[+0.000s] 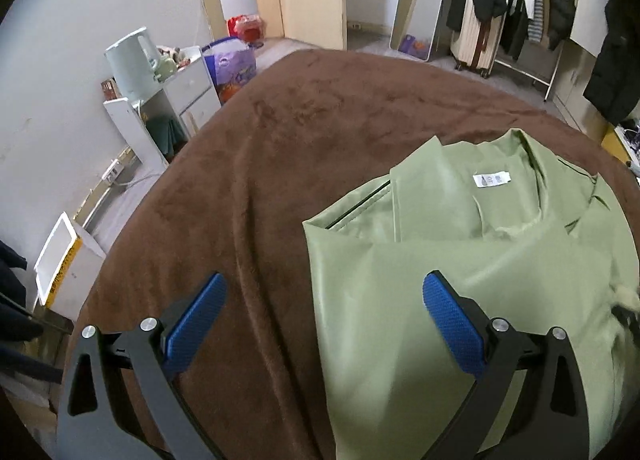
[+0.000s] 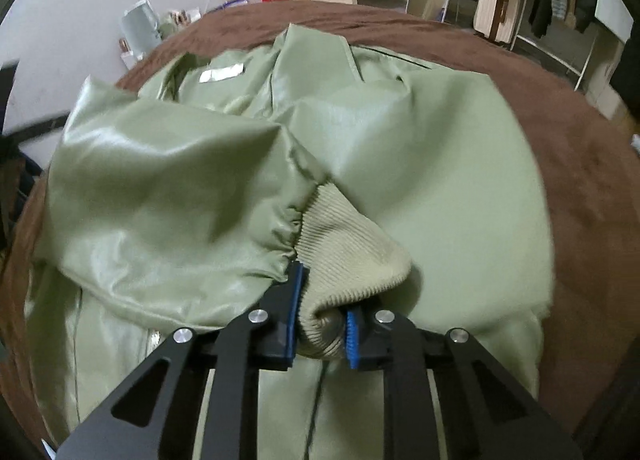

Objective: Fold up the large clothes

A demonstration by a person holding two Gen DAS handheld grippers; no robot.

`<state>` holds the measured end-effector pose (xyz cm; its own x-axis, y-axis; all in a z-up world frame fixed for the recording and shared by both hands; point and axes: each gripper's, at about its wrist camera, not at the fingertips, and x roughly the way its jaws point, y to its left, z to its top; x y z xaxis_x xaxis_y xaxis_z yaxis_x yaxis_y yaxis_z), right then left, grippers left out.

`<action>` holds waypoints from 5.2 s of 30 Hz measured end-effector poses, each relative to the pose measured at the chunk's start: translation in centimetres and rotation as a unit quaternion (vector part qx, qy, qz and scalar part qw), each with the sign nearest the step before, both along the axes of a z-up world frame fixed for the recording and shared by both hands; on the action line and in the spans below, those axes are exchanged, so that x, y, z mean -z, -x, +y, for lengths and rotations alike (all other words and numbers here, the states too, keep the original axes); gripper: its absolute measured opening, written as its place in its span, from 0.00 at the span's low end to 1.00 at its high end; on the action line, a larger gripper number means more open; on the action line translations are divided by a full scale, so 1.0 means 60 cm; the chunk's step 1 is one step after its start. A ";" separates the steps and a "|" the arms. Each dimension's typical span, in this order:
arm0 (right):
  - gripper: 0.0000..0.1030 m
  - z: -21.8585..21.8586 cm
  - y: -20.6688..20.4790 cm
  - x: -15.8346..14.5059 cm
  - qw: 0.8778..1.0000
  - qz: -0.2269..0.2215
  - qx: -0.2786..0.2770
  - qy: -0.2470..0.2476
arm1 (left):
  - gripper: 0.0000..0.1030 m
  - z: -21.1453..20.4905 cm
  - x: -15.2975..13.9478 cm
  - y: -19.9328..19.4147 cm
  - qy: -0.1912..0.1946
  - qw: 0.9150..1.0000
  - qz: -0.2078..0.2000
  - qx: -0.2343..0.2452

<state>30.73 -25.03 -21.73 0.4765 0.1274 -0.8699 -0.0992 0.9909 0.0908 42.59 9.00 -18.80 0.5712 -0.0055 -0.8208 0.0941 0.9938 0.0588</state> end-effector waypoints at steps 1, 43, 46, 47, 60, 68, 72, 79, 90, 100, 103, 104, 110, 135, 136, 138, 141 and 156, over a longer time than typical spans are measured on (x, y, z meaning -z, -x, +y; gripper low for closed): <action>0.18 -0.001 0.011 -0.002 1.000 0.006 -0.001 0.006 | 0.93 0.000 0.001 -0.005 0.001 1.000 0.004 -0.001; 0.18 -0.037 -0.030 0.031 1.000 -0.010 0.013 0.021 | 0.09 0.010 0.119 -0.025 -0.063 0.998 0.026 -0.010; 0.21 -0.038 -0.031 0.032 1.000 -0.009 0.013 0.019 | 0.09 0.009 0.118 -0.023 -0.061 0.998 0.022 -0.016; 0.22 -0.037 -0.031 0.032 1.000 -0.010 0.013 0.020 | 0.09 0.010 0.118 -0.022 -0.055 0.998 0.021 -0.020; 0.78 -0.052 0.018 -0.029 0.997 -0.065 0.027 0.023 | 0.88 0.029 0.030 0.035 -0.051 0.997 -0.051 -0.037; 0.82 -0.054 0.109 -0.103 0.995 -0.097 0.002 0.021 | 0.89 0.014 -0.045 0.164 -0.035 0.996 -0.081 -0.008; 0.83 -0.064 0.174 -0.138 0.994 -0.107 -0.002 0.024 | 0.89 0.023 -0.061 0.257 -0.015 0.997 -0.079 -0.014; 0.84 -0.102 0.291 -0.146 0.996 -0.088 0.025 0.006 | 0.89 0.029 -0.043 0.425 -0.004 0.999 -0.046 -0.025; 0.84 -0.152 0.454 -0.053 0.996 0.001 0.092 -0.017 | 0.89 0.024 0.015 0.594 0.037 0.998 0.015 -0.051; 0.84 -0.181 0.523 0.048 0.989 0.071 0.116 -0.053 | 0.89 0.034 0.100 0.680 0.068 0.990 0.076 -0.097; 0.84 -0.178 0.526 0.072 0.988 0.090 0.111 -0.056 | 0.88 0.029 0.125 0.693 0.069 0.989 0.088 -0.095; 0.84 -0.179 0.527 0.077 0.988 0.092 0.111 -0.057 | 0.88 0.027 0.133 0.694 0.076 0.988 0.092 -0.095; 0.88 -0.177 0.526 0.084 0.987 0.087 0.120 -0.063 | 0.82 0.013 0.152 0.693 0.082 0.988 0.094 -0.086; 0.15 -0.142 0.511 0.049 0.991 0.071 0.092 -0.071 | 0.11 -0.023 0.130 0.672 0.179 0.979 0.101 -0.016; 0.14 -0.145 0.513 0.043 0.990 0.070 0.093 -0.077 | 0.10 -0.018 0.124 0.673 0.189 0.977 0.098 -0.017; 0.14 -0.147 0.518 0.030 0.990 0.064 0.091 -0.081 | 0.10 -0.009 0.112 0.676 0.202 0.975 0.092 -0.020; 0.14 -0.145 0.525 -0.001 0.992 0.048 0.083 -0.085 | 0.09 -0.009 0.091 0.679 0.192 0.977 0.090 -0.009; 0.11 -0.127 0.556 -0.119 0.989 0.024 0.033 -0.139 | 0.09 0.007 -0.012 0.693 0.171 0.977 0.114 0.062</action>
